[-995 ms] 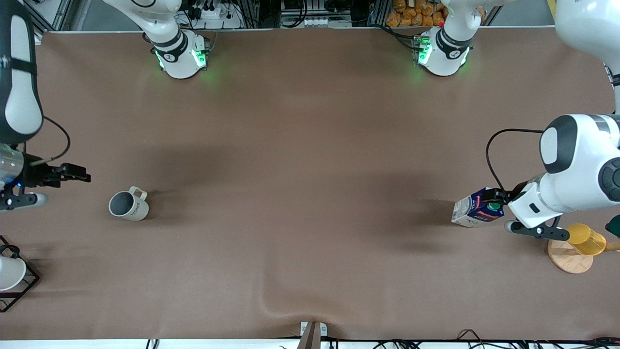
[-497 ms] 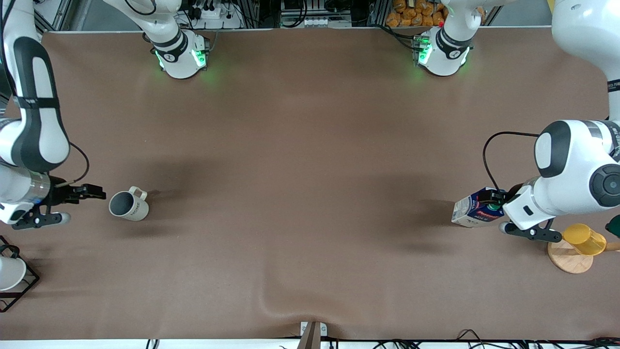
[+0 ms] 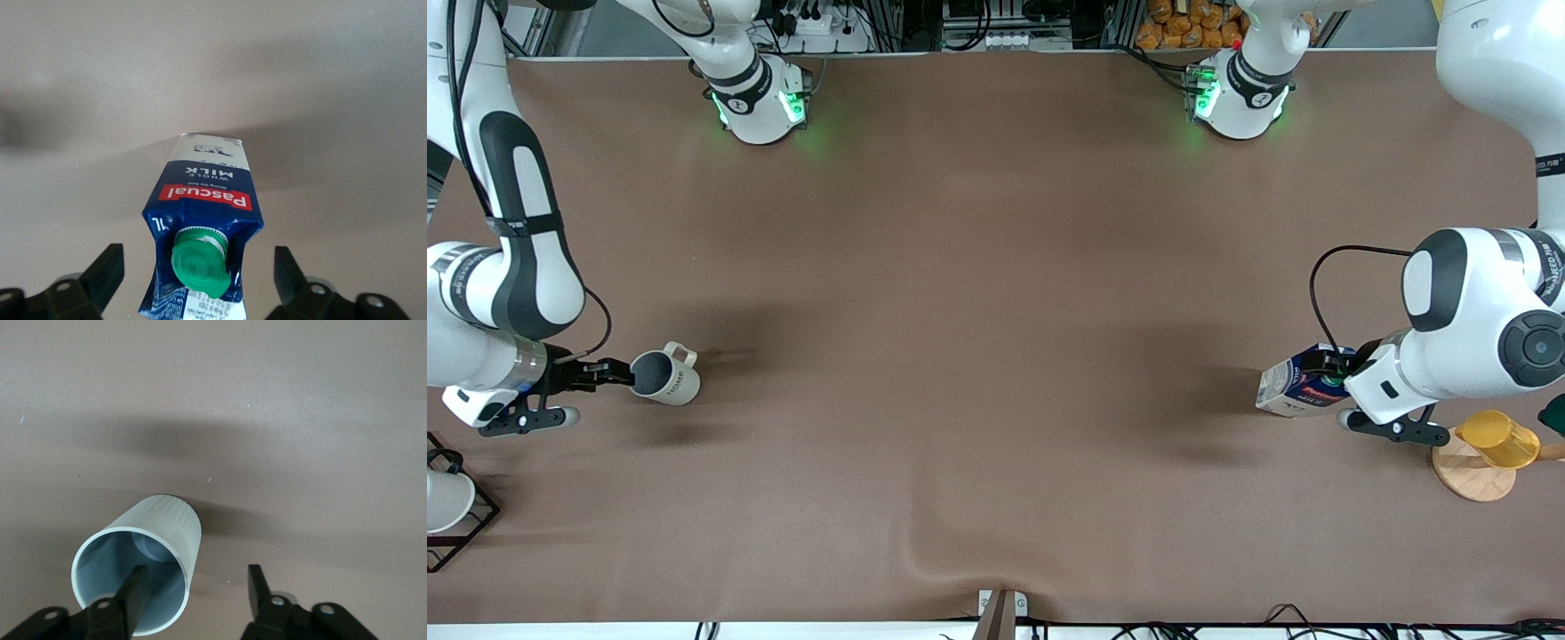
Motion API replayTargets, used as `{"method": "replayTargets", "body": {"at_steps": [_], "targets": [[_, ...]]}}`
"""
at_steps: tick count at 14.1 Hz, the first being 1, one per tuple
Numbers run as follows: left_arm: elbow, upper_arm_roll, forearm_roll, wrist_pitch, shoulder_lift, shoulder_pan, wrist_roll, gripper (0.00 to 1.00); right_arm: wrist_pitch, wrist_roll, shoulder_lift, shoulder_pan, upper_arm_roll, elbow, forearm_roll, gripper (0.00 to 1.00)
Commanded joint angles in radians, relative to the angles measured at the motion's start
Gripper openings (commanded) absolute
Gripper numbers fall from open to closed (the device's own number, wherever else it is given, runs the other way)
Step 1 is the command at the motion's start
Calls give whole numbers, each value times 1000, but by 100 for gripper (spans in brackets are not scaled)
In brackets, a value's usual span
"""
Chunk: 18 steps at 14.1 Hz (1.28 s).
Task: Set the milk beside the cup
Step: 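Grasp the milk carton with the left gripper while the right gripper grasps the mug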
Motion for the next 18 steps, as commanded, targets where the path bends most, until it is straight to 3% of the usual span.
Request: {"method": "replayTargets", "body": {"at_steps": [1, 4, 6, 15, 18], "targets": [[11, -1, 22, -6, 17, 3, 21, 94, 33, -3, -8, -3, 10, -47, 7, 61], [9, -1, 22, -9, 18, 6, 21, 87, 121, -5, -4, -6, 10, -112, 12, 36], [4, -1, 22, -11, 20, 5, 21, 82, 126, -5, -7, -5, 10, -116, 12, 0], [7, 2, 24, -11, 20, -3, 15, 56, 71, 15, -13, 13, 16, -100, 15, 0], [9, 2, 25, -11, 20, -3, 15, 49, -42, 191, -25, 71, 16, -61, 15, 0]]}}
